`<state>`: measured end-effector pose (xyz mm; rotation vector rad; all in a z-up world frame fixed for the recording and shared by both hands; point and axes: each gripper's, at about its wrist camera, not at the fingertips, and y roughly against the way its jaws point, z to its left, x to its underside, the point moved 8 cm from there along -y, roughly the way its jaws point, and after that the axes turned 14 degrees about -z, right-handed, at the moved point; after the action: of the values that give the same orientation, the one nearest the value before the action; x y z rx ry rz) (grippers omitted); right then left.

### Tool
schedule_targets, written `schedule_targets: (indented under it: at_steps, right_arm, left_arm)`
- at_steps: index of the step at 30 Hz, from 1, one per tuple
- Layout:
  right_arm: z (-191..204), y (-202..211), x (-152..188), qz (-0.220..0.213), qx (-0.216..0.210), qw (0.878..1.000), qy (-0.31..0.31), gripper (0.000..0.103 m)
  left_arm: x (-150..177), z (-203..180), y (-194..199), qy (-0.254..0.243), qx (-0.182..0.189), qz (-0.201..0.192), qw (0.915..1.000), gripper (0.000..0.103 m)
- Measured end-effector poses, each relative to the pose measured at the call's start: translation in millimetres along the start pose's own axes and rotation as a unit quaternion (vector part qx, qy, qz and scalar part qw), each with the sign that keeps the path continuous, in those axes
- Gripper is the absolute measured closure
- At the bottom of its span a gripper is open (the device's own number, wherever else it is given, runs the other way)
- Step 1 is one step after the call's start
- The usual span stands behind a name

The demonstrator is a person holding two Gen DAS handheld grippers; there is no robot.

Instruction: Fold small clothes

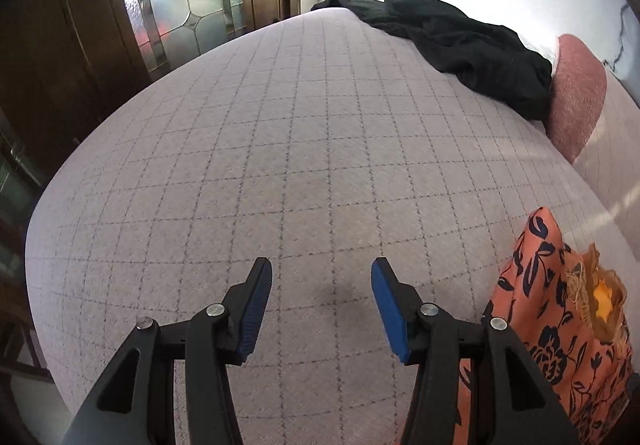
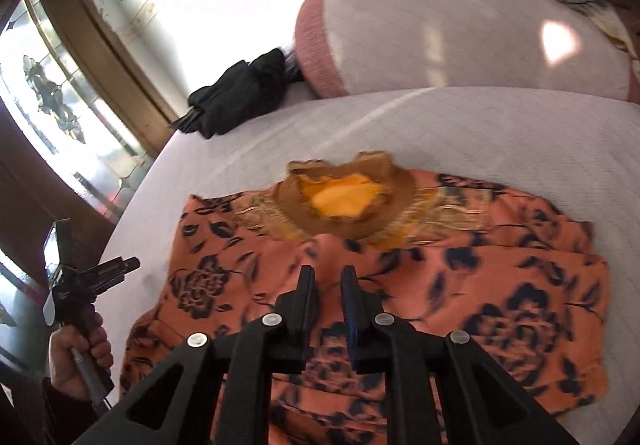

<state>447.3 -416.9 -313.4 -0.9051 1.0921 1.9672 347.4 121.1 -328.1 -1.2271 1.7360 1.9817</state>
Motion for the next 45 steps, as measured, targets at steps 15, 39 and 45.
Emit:
schedule_targets:
  at_steps: [15, 39, 45]
  right_arm:
    - [122.4, -100.0, -9.5, 0.061, -0.082, 0.995, -0.01, 0.03]
    - [151.2, -191.3, 25.3, 0.21, 0.014, 0.977, -0.017, 0.067]
    - [169.1, -188.9, 20.0, 0.183, -0.004, 0.983, 0.006, 0.092]
  left_arm:
    - [40.9, -72.6, 39.7, -0.089, 0.238, 0.09, 0.963, 0.029]
    - [78.2, -42.1, 44.4, -0.239, 0.167, 0.036, 0.9559, 0.038]
    - [71.3, -37.5, 38.3, -0.206, 0.196, 0.053, 0.9572, 0.103]
